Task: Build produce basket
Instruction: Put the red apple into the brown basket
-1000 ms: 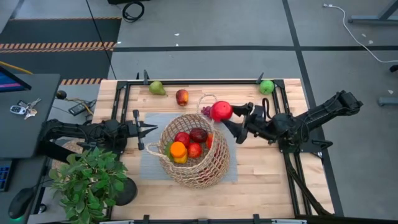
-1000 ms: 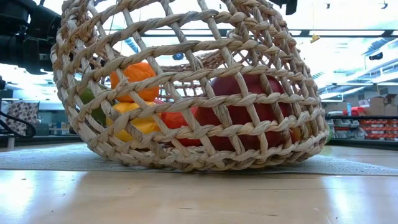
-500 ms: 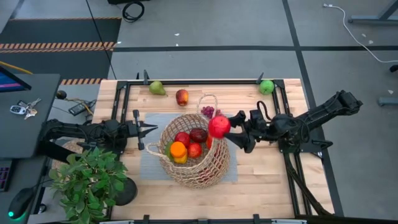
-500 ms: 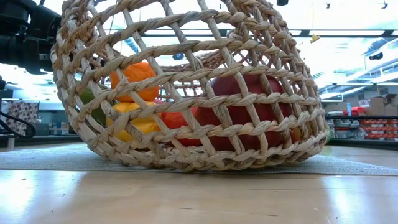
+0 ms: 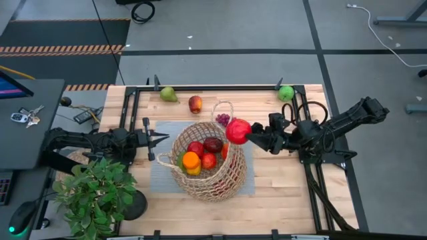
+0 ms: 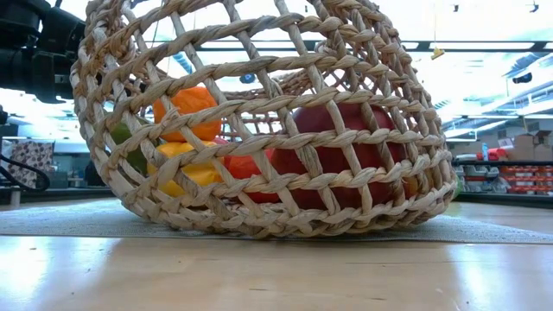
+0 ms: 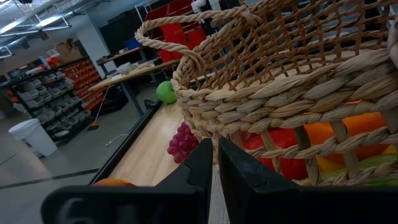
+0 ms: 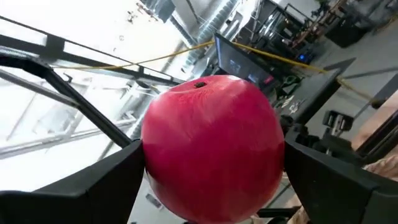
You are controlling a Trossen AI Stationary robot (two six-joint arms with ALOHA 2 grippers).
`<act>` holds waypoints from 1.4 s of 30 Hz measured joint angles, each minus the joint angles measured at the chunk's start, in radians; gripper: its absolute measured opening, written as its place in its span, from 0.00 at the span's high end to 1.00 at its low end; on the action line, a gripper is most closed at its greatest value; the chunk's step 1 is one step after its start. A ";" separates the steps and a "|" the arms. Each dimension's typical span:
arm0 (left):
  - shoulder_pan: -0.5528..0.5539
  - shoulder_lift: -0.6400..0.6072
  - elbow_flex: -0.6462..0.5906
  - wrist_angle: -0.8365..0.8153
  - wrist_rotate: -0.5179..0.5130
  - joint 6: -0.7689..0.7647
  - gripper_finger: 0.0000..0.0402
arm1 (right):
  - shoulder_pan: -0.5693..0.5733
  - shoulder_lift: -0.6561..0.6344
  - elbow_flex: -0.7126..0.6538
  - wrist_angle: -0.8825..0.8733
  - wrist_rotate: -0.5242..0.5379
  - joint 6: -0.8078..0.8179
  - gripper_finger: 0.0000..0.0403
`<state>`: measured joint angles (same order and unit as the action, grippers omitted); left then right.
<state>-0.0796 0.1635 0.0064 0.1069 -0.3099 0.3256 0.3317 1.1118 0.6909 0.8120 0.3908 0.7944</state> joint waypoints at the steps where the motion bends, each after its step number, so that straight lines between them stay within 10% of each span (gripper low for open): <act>1: 0.000 0.000 0.000 0.000 0.000 0.000 0.91 | 0.000 0.000 0.000 0.001 0.000 0.028 0.06; 17: 0.000 0.000 0.000 0.000 0.000 0.000 0.91 | -0.007 0.000 0.000 0.032 0.061 1.053 0.06; 26: 0.000 0.000 0.000 0.000 0.000 0.000 0.93 | -0.007 0.000 0.000 0.032 0.061 1.117 0.06; 31: 0.000 0.000 0.000 0.000 0.000 0.000 0.92 | -0.007 0.000 0.000 0.025 0.061 1.006 0.06; 42: 0.000 0.000 0.000 0.000 0.000 0.000 0.92 | -0.007 0.000 0.000 -0.069 0.061 0.013 0.06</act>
<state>-0.0795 0.1635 0.0067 0.1067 -0.3099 0.3256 0.3248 1.1117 0.6910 0.7431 0.4517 0.8070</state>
